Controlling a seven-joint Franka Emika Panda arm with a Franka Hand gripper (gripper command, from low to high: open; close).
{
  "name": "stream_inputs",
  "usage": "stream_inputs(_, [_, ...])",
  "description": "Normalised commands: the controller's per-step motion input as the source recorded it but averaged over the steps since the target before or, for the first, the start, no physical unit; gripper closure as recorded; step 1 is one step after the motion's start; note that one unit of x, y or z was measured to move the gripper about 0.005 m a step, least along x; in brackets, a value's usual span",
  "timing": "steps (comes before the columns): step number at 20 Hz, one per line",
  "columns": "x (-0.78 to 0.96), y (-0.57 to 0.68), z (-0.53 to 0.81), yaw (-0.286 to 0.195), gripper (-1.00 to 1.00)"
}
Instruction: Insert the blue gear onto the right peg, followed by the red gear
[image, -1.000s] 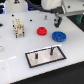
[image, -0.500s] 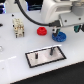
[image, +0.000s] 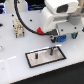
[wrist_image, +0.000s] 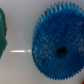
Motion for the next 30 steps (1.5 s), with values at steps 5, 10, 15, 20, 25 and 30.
stream_inputs(5, [-0.27, -0.05, -0.02, 0.0, -1.0])
stream_inputs(10, [-0.51, 0.0, -0.2, 0.0, -1.0])
stream_inputs(15, [-0.56, 0.0, -0.24, 0.0, -1.0])
stream_inputs(20, [-0.71, 0.0, -0.27, 0.0, -1.0])
stream_inputs(25, [-0.67, -0.04, -0.15, 0.0, -1.0])
stream_inputs(30, [-0.29, -0.04, -0.09, 0.0, 1.0])
